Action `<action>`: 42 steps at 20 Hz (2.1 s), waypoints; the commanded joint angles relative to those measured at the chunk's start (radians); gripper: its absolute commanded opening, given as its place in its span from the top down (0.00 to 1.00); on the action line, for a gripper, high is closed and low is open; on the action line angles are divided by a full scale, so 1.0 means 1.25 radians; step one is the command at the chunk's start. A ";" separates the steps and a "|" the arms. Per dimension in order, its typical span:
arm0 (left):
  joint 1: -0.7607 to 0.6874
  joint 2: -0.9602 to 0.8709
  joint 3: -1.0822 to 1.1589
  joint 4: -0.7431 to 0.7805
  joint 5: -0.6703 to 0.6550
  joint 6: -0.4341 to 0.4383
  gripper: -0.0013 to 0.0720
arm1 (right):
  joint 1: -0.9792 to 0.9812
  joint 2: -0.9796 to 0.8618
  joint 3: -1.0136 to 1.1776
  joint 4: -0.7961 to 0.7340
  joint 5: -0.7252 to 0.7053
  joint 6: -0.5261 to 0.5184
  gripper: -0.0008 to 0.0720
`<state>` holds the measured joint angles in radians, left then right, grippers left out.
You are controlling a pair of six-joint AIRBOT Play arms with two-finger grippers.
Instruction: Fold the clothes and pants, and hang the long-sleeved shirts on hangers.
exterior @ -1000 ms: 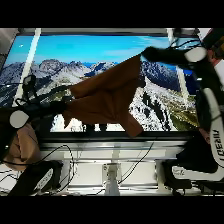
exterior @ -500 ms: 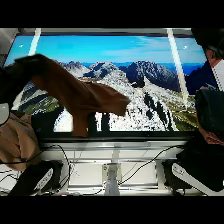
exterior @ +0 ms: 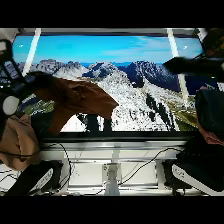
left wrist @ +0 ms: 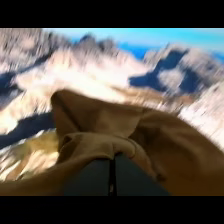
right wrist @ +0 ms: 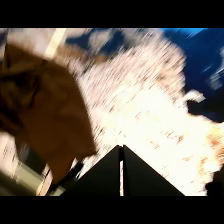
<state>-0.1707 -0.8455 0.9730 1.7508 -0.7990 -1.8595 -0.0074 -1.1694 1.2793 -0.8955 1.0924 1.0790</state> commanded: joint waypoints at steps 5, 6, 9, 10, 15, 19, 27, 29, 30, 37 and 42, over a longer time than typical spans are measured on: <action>0.000 -0.106 -0.001 0.044 -0.095 0.001 0.96 | 0.387 -0.159 -0.081 -0.183 -0.002 -0.127 0.41; 0.000 -0.109 -0.002 0.044 -0.096 0.001 0.96 | 0.432 -0.179 -0.081 -0.213 -0.016 -0.125 0.41; 0.000 -0.110 -0.002 0.044 -0.095 0.001 0.96 | 0.516 -0.235 -0.081 -0.257 -0.031 -0.116 0.37; 0.000 -0.110 -0.002 0.044 -0.095 0.001 0.96 | 0.533 -0.251 -0.081 -0.257 -0.032 -0.116 0.36; 0.000 -0.110 -0.002 0.044 -0.095 0.001 0.96 | 0.576 -0.287 -0.081 -0.259 -0.132 -0.079 0.20; 0.000 -0.110 -0.002 0.044 -0.095 0.001 0.96 | 0.600 -0.319 -0.076 -0.274 -0.166 -0.065 0.22; 0.000 -0.110 -0.003 0.044 -0.095 0.001 0.96 | 0.614 -0.394 -0.036 -0.343 -0.183 -0.014 0.25; 0.000 -0.110 -0.003 0.044 -0.095 0.001 0.96 | 0.614 -0.407 -0.036 -0.344 -0.194 -0.012 0.25; 0.000 -0.110 -0.003 0.044 -0.095 0.001 0.96 | 0.614 -0.412 -0.036 -0.347 -0.207 -0.002 0.26; 0.000 -0.110 -0.003 0.044 -0.095 0.001 0.96 | 0.614 -0.421 -0.036 -0.455 -0.253 0.124 0.45; 0.000 -0.110 -0.003 0.044 -0.095 0.001 0.96 | 0.614 -0.421 -0.036 -0.482 -0.241 0.154 0.85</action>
<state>-0.1707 -0.9825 0.9699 1.8057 -0.9176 -1.8591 0.7601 -1.6943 1.2331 -1.4666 0.7837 1.2423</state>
